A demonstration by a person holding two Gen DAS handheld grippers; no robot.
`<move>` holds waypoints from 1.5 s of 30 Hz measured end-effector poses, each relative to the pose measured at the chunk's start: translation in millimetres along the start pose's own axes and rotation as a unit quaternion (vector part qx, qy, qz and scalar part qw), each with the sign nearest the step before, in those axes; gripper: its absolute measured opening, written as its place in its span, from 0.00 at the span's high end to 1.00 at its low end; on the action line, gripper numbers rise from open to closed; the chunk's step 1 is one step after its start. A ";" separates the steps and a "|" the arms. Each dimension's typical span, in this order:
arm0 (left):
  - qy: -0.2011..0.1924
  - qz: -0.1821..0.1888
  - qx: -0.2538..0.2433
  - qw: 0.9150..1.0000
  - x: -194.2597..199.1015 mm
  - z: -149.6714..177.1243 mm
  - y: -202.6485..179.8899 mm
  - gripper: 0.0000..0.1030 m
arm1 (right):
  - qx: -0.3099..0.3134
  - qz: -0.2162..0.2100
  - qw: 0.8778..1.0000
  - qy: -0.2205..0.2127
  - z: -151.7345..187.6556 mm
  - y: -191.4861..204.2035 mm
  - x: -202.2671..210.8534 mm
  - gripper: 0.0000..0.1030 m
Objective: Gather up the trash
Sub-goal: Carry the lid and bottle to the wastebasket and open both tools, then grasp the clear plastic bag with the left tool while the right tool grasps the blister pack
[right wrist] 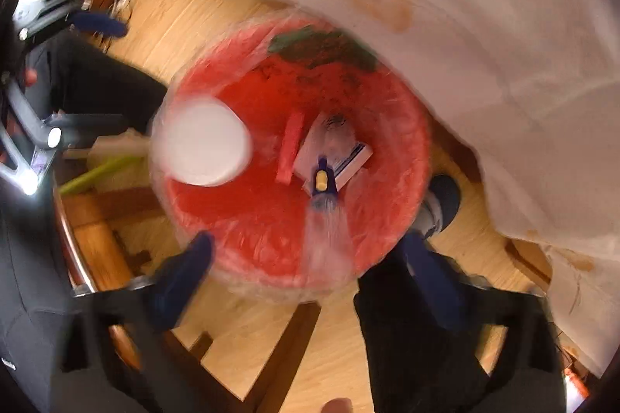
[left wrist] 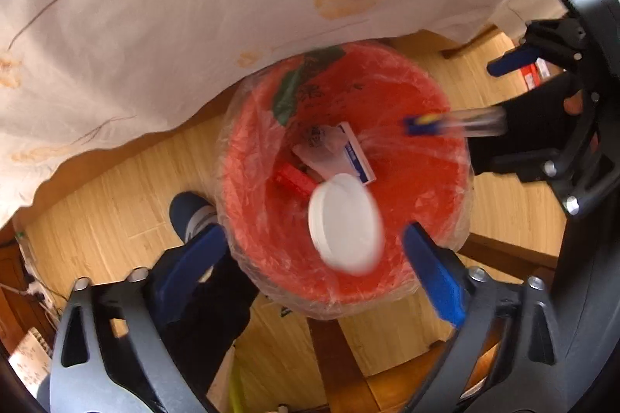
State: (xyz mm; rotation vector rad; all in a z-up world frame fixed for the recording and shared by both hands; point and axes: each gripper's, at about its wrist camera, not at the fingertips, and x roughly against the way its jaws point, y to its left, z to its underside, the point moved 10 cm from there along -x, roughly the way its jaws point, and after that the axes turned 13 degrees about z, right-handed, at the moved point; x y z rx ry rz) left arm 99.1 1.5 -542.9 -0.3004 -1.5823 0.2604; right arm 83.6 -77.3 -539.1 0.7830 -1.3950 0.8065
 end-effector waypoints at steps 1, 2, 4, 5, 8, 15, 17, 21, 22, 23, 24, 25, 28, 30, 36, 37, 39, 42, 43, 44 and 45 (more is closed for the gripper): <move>-0.005 0.003 0.002 1.000 2.0 -1.0 -0.1 0.06 | -0.009 0.000 1.000 -0.010 -2.9 -3.3 5.3 0.05; -0.009 0.001 0.004 1.000 4.4 -2.3 0.9 0.06 | -0.019 -0.003 1.000 -0.020 -5.6 -6.0 11.7 0.05; -0.018 -0.003 0.005 1.000 10.0 -4.4 0.8 0.06 | -0.036 -0.010 0.999 -0.040 -11.0 -9.7 27.3 0.05; -0.024 -0.002 0.005 1.000 14.3 -5.8 0.1 0.06 | -0.041 -0.014 0.998 -0.052 -13.4 -11.2 37.5 0.05; -0.047 -0.005 0.004 0.999 30.0 -12.0 -3.2 0.06 | -0.057 -0.018 0.994 -0.089 -20.8 -16.8 70.4 0.05; -0.113 -0.004 -0.005 0.994 84.7 -37.3 -14.2 0.06 | -0.114 -0.024 0.978 -0.173 -48.6 -51.8 150.2 0.05; -0.134 -0.005 -0.007 0.991 103.3 -48.3 -15.8 0.06 | -0.132 -0.026 0.972 -0.194 -58.1 -67.3 171.0 0.05; -0.175 -0.010 -0.011 0.985 140.2 -74.1 -17.8 0.06 | -0.157 -0.014 0.961 -0.227 -79.2 -99.6 207.3 0.05; -0.183 -0.012 -0.012 0.983 148.7 -81.1 -18.0 0.06 | -0.161 -0.008 0.959 -0.233 -85.2 -107.6 214.2 0.05; -0.192 -0.014 -0.014 0.981 157.4 -88.2 -18.2 0.06 | -0.166 -0.003 0.957 -0.238 -91.1 -115.5 220.3 0.05; -0.201 -0.018 -0.016 0.979 165.9 -95.9 -18.4 0.06 | -0.169 0.001 0.955 -0.243 -97.6 -124.0 226.2 0.05; -0.207 -0.021 -0.019 0.978 174.0 -103.5 -19.3 0.06 | -0.172 0.005 0.953 -0.248 -103.7 -132.7 231.2 0.05; -0.232 -0.024 -0.024 0.972 195.8 -129.4 -19.6 0.06 | -0.186 0.013 0.948 -0.260 -123.6 -160.5 243.2 0.05; -0.247 -0.026 -0.025 0.968 208.1 -147.9 -19.1 0.06 | -0.201 0.013 0.942 -0.267 -136.6 -179.6 250.0 0.05; -0.281 -0.028 -0.029 0.959 236.6 -210.8 -13.8 0.06 | -0.231 0.023 0.930 -0.286 -175.9 -231.1 264.3 0.05; -0.285 -0.029 -0.028 0.958 239.7 -221.5 -12.3 0.06 | -0.234 0.026 0.928 -0.288 -183.5 -238.6 266.2 0.05; -0.294 -0.031 -0.030 0.955 245.8 -242.6 -10.6 0.06 | -0.239 0.029 0.926 -0.292 -199.3 -252.5 268.6 0.05; -0.306 -0.037 -0.033 0.951 250.9 -272.6 -5.9 0.06 | -0.242 0.035 0.924 -0.295 -218.5 -269.7 268.9 0.05; -0.311 -0.039 -0.033 0.949 252.7 -283.7 -4.0 0.06 | -0.244 0.034 0.923 -0.295 -225.5 -275.3 268.2 0.05; -0.315 -0.042 -0.032 0.948 254.2 -294.4 -1.0 0.06 | -0.247 0.032 0.922 -0.296 -233.2 -281.0 267.4 0.05; -0.319 -0.041 -0.031 0.946 254.8 -301.0 2.2 0.06 | -0.249 0.031 0.922 -0.295 -240.1 -285.3 266.0 0.05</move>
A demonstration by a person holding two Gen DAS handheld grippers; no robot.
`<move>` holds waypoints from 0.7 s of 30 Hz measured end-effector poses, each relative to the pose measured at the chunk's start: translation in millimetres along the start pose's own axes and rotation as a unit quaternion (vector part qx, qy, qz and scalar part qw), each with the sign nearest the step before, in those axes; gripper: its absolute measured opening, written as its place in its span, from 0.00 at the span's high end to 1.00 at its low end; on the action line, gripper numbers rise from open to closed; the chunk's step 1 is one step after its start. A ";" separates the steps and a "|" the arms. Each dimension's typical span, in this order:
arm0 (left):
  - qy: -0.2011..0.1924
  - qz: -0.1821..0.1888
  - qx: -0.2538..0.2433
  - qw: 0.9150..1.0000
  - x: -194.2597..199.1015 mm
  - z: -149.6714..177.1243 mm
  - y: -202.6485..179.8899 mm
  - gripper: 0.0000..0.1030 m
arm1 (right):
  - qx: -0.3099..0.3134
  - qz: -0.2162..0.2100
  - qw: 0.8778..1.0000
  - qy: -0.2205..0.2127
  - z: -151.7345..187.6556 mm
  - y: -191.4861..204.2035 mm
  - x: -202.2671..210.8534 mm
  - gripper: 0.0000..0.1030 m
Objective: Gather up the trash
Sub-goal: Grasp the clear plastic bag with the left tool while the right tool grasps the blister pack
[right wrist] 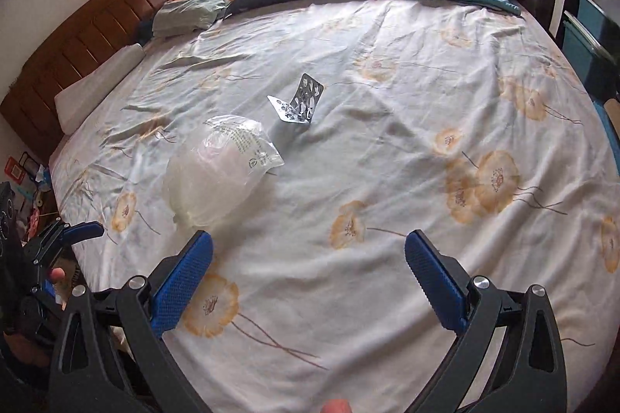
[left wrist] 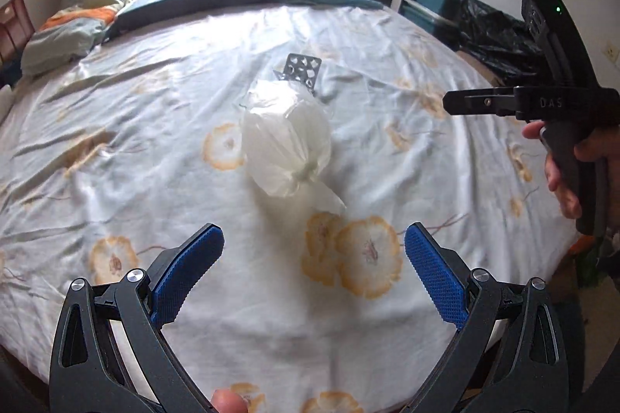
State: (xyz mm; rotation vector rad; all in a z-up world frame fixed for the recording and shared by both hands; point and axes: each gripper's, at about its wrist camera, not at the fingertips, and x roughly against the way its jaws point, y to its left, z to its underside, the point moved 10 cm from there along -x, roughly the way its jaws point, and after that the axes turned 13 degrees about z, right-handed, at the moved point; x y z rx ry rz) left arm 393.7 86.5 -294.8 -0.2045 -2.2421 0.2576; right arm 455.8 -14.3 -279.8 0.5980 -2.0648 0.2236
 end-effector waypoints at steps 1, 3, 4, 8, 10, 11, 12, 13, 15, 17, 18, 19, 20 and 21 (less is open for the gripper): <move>-0.003 0.000 0.002 1.000 -5.3 -7.0 3.8 0.06 | -0.001 0.000 1.000 0.000 -6.1 -0.5 -6.1 0.05; -0.007 -0.006 0.004 1.000 -15.4 -21.2 12.4 0.06 | -0.002 0.000 1.000 -0.001 -19.0 -0.7 -18.7 0.05; -0.009 -0.007 0.006 1.000 -20.8 -28.1 17.1 0.06 | -0.004 -0.001 1.000 -0.002 -24.8 -0.9 -23.9 0.05; -0.015 -0.009 0.009 1.000 -43.6 -50.2 30.8 0.06 | -0.023 -0.005 1.000 0.001 -49.1 -4.8 -46.6 0.05; -0.013 -0.011 0.012 1.000 -55.6 -58.2 38.0 0.06 | -0.028 -0.004 1.000 0.001 -60.4 -5.6 -57.7 0.05; -0.013 -0.011 0.011 1.000 -60.7 -62.2 39.8 0.06 | -0.028 -0.001 1.000 0.001 -66.3 -6.1 -63.8 0.05; -0.014 -0.011 0.008 1.000 -65.3 -65.9 41.1 0.06 | -0.027 0.002 1.000 0.001 -71.8 -5.8 -69.7 0.05; -0.016 -0.010 0.007 1.000 -69.3 -68.9 42.0 0.06 | -0.027 0.003 1.000 0.001 -77.3 -5.2 -75.8 0.05; -0.014 -0.007 0.005 1.000 -79.6 -75.0 43.4 0.06 | -0.032 0.000 0.999 0.002 -87.5 -3.9 -86.8 0.05; -0.011 -0.005 0.006 1.000 -90.3 -79.3 45.8 0.06 | -0.039 -0.006 0.999 0.004 -97.2 -0.8 -97.0 0.05; -0.009 -0.005 0.007 1.000 -95.4 -81.0 47.9 0.06 | -0.042 -0.009 0.999 0.004 -102.1 0.8 -101.8 0.05; -0.008 -0.003 0.008 1.000 -100.5 -82.9 49.9 0.06 | -0.044 -0.012 0.999 0.005 -106.6 2.5 -106.9 0.05; -0.008 -0.001 0.007 1.000 -104.8 -83.6 51.6 0.06 | -0.044 -0.013 0.999 0.006 -110.9 4.3 -112.0 0.05; -0.007 -0.002 0.008 1.000 -109.2 -83.8 54.0 0.06 | -0.044 -0.011 0.999 0.007 -114.9 5.3 -117.6 0.05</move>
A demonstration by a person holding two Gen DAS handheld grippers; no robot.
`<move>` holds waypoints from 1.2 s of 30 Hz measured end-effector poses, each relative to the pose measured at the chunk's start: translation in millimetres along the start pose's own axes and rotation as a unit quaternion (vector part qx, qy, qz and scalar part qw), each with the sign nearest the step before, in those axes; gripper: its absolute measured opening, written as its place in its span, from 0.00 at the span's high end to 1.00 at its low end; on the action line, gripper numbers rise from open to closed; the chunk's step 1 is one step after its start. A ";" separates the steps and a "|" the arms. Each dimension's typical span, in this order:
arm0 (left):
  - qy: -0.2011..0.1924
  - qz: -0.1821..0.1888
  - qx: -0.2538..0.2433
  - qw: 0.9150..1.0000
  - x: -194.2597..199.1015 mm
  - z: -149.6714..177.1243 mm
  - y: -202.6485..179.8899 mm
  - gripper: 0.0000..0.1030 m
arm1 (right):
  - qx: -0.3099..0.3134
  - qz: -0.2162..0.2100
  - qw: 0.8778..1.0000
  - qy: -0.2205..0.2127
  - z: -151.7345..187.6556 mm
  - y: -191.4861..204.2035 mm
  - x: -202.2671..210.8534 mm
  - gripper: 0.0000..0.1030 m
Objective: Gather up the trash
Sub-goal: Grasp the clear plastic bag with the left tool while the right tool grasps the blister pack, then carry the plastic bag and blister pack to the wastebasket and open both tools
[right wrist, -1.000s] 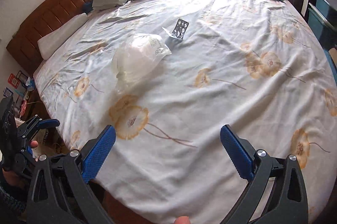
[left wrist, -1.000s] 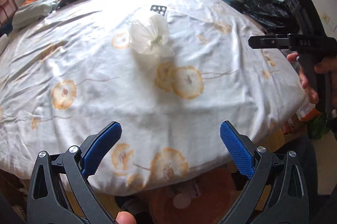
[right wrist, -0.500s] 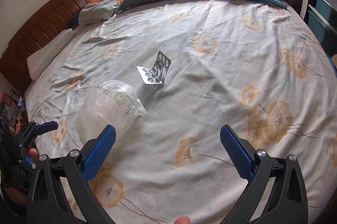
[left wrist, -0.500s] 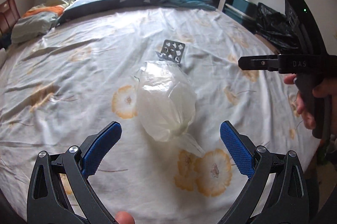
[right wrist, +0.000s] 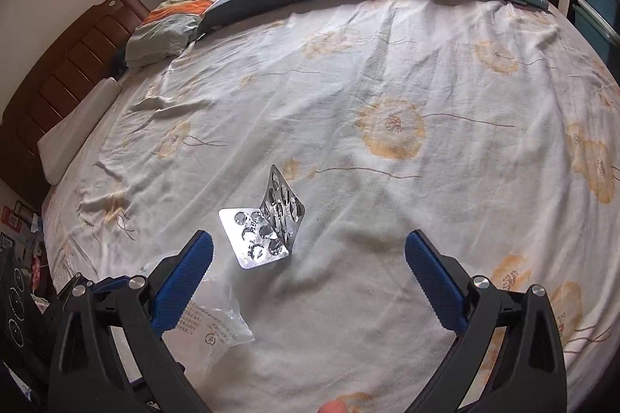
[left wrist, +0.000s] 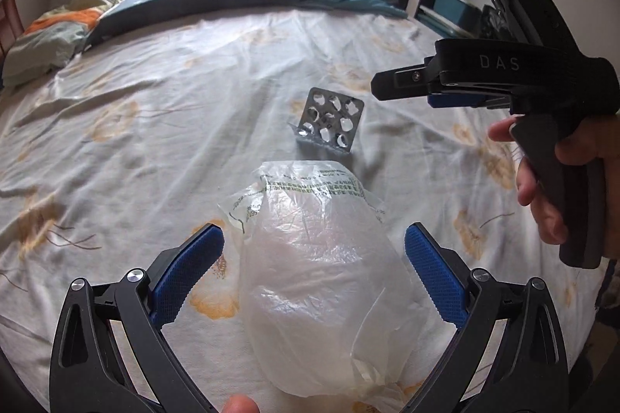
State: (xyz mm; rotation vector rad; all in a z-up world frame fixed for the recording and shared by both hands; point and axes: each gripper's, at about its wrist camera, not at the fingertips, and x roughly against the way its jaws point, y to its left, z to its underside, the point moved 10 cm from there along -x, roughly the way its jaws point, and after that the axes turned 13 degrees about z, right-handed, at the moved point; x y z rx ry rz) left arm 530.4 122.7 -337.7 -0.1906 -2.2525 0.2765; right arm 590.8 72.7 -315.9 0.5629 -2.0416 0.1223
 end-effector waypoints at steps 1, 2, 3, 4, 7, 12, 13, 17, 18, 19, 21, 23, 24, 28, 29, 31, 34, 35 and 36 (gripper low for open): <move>0.002 0.005 0.002 1.000 -4.8 0.0 1.4 0.08 | -0.002 0.000 1.000 0.001 -3.7 1.5 -5.3 0.05; 0.003 0.012 0.003 1.000 -8.6 0.2 2.3 0.19 | -0.004 -0.003 1.000 0.005 -6.9 3.2 -11.7 0.05; 0.001 0.019 0.004 1.000 -11.0 0.0 2.4 0.22 | -0.006 -0.005 1.000 0.010 -9.4 4.8 -17.8 0.05; -0.004 0.019 0.003 1.000 -11.2 -0.7 3.0 0.23 | -0.007 -0.005 1.000 0.012 -11.7 6.2 -23.1 0.05; -0.016 0.034 0.009 0.999 -6.8 -2.3 1.6 0.38 | -0.006 -0.014 1.000 0.026 -13.9 13.3 -38.8 0.05; -0.032 0.045 0.007 0.998 10.4 -1.3 -3.1 0.48 | 0.008 -0.017 0.998 0.055 -9.5 26.1 -58.8 0.29; -0.032 0.048 0.007 0.998 12.8 0.5 -4.2 0.48 | 0.016 -0.015 0.998 0.060 -8.1 28.7 -62.3 0.33; -0.032 0.057 0.009 0.998 21.9 10.0 -7.0 0.50 | 0.034 0.000 0.997 0.068 -4.6 31.5 -70.0 0.79; -0.036 0.058 0.011 0.998 25.6 11.6 -7.0 0.50 | 0.031 -0.005 0.997 0.065 -5.0 32.3 -67.2 0.84; -0.037 0.061 0.014 0.997 29.3 13.3 -7.3 0.51 | 0.029 -0.009 0.998 0.063 -5.0 33.3 -63.3 0.86; -0.045 0.065 0.022 0.997 40.4 16.1 -8.1 0.57 | 0.033 -0.006 0.998 0.054 -5.3 34.6 -51.4 0.92; -0.047 0.067 0.023 0.996 53.2 19.8 -10.7 0.60 | 0.041 -0.003 0.998 0.047 -3.5 35.7 -36.6 0.93; -0.046 0.067 0.023 0.996 58.9 22.1 -12.3 0.60 | 0.043 -0.007 0.998 0.044 -1.7 37.5 -28.0 0.93; -0.049 0.069 0.024 0.996 85.3 32.0 -19.6 0.61 | 0.050 -0.014 0.998 0.019 7.3 41.3 17.8 0.93; -0.052 0.071 0.024 0.996 94.4 33.9 -23.2 0.61 | 0.052 -0.016 0.998 0.012 10.4 42.1 31.3 0.93; -0.060 0.076 0.023 0.995 114.1 36.8 -31.5 0.61 | 0.057 -0.018 0.998 -0.002 17.8 44.4 59.4 0.93; -0.073 0.082 0.018 0.994 147.2 41.9 -47.8 0.61 | 0.069 -0.021 0.997 -0.021 32.9 48.1 103.3 0.93; -0.078 0.083 0.016 0.993 158.8 43.7 -53.2 0.61 | 0.074 -0.022 0.997 -0.028 39.3 49.5 118.7 0.93; -0.082 0.086 0.015 0.993 170.7 45.8 -58.3 0.61 | 0.077 -0.021 0.996 -0.035 45.7 51.9 133.2 0.93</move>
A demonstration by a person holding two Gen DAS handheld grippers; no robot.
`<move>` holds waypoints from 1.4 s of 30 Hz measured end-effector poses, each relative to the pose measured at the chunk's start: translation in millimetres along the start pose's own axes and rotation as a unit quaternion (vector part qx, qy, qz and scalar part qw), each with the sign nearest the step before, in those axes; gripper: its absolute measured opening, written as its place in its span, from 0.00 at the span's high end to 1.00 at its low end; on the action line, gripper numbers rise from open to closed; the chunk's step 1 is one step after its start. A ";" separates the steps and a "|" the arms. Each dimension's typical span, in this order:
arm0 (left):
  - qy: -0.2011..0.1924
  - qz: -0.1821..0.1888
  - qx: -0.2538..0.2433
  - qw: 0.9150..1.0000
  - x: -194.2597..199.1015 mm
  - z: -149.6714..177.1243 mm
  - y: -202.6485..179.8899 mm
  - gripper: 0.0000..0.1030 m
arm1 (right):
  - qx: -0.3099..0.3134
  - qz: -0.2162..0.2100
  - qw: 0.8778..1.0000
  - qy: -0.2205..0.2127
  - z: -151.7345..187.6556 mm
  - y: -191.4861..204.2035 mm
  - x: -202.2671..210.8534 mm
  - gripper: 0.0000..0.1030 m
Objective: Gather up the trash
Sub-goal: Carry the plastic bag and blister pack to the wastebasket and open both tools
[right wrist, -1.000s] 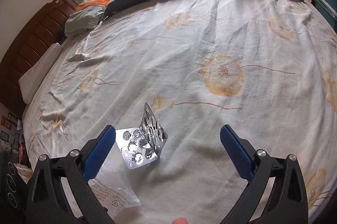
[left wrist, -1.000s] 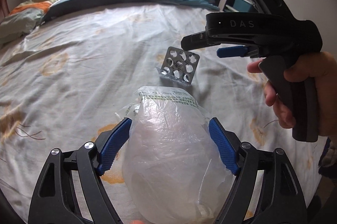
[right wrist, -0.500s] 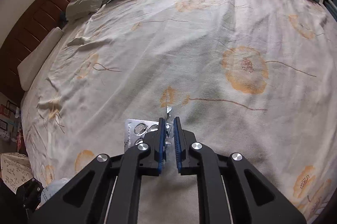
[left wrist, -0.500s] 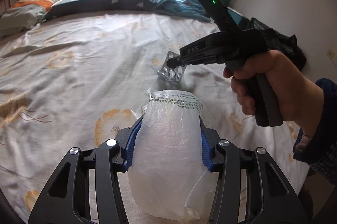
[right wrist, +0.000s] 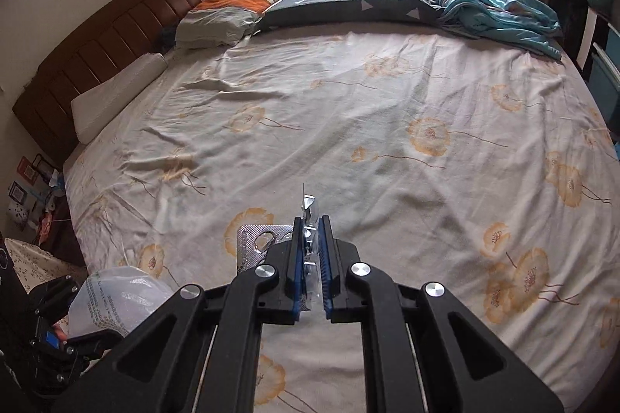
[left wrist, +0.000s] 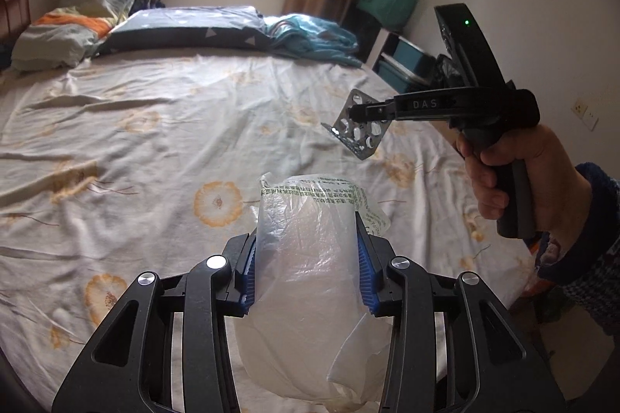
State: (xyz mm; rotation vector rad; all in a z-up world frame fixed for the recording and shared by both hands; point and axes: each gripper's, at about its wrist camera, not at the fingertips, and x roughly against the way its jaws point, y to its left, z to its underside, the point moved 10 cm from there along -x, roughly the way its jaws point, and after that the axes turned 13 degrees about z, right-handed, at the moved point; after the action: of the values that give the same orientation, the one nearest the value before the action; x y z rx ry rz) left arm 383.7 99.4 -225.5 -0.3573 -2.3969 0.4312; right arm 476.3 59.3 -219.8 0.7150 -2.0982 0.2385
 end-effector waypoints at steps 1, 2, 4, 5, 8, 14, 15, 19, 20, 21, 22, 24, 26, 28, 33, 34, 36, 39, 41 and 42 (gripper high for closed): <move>-0.005 0.002 -0.001 1.000 10.8 1.0 -7.0 0.61 | 0.002 -0.002 1.000 -0.006 6.2 2.7 15.2 0.93; -0.009 0.004 0.000 1.000 22.0 2.0 -13.3 0.61 | 0.004 -0.003 1.000 -0.010 13.0 6.0 30.0 0.93; -0.017 0.008 0.003 1.000 43.8 5.7 -25.1 0.61 | 0.009 -0.007 1.000 -0.019 28.3 13.6 58.2 0.93; -0.020 0.009 0.004 1.000 54.8 8.4 -31.3 0.61 | 0.013 -0.010 1.000 -0.022 36.9 18.1 71.8 0.93; -0.029 0.010 0.002 1.000 87.9 20.3 -49.9 0.61 | 0.029 -0.014 0.999 -0.035 64.6 33.9 112.9 0.93; -0.032 0.021 0.012 0.999 138.4 60.0 -79.1 0.61 | 0.047 -0.029 0.997 -0.054 124.8 61.1 185.4 0.93; -0.031 0.022 0.014 0.999 144.5 68.2 -82.7 0.61 | 0.048 -0.030 0.997 -0.056 134.3 63.4 194.6 0.93; -0.021 0.027 0.022 0.999 162.4 102.8 -93.2 0.61 | 0.057 -0.035 0.996 -0.059 172.9 76.0 220.9 0.93; -0.015 0.027 0.024 0.999 164.4 111.9 -94.1 0.61 | 0.059 -0.035 0.996 -0.059 182.4 78.5 225.4 0.93; -0.011 0.027 0.028 0.999 168.0 120.9 -94.7 0.61 | 0.060 -0.036 0.996 -0.056 190.8 80.7 227.7 0.93; -0.008 0.030 0.034 0.999 170.0 129.8 -95.0 0.61 | 0.062 -0.037 0.996 -0.053 199.6 83.0 229.1 0.93; 0.005 0.028 0.039 0.999 170.1 148.1 -94.0 0.61 | 0.066 -0.037 0.996 -0.048 218.2 87.5 230.9 0.93; 0.020 0.026 0.045 0.998 167.5 166.6 -91.9 0.61 | 0.073 -0.036 0.996 -0.040 234.6 91.6 229.2 0.93; 0.033 0.027 0.057 0.997 164.3 185.3 -88.9 0.61 | 0.077 -0.038 0.996 -0.029 250.2 95.4 224.6 0.93; 0.066 0.022 0.081 0.994 154.0 226.5 -78.9 0.61 | 0.091 -0.033 0.995 -0.005 283.4 101.9 209.4 0.93; 0.072 0.019 0.085 0.994 152.3 233.9 -76.9 0.61 | 0.093 -0.032 0.995 0.001 288.9 102.9 205.7 0.93; 0.085 0.013 0.088 0.992 147.6 247.6 -73.3 0.61 | 0.097 -0.033 0.995 0.014 299.6 104.3 197.8 0.93; 0.105 0.008 0.095 0.990 139.1 266.0 -68.1 0.61 | 0.108 -0.028 0.993 0.028 314.6 105.7 186.6 0.93; 0.117 0.006 0.101 0.988 132.3 277.0 -63.4 0.61 | 0.111 -0.026 0.993 0.039 323.7 105.3 177.8 0.93; 0.125 0.006 0.105 0.987 128.2 282.5 -61.2 0.61 | 0.114 -0.025 0.992 0.045 328.4 105.2 173.0 0.93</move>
State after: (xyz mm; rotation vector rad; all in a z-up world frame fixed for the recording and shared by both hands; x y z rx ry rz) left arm 94.4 30.3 -332.9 -0.3114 -2.0848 0.6028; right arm 112.7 -60.9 -266.9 0.8748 -1.9836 0.4786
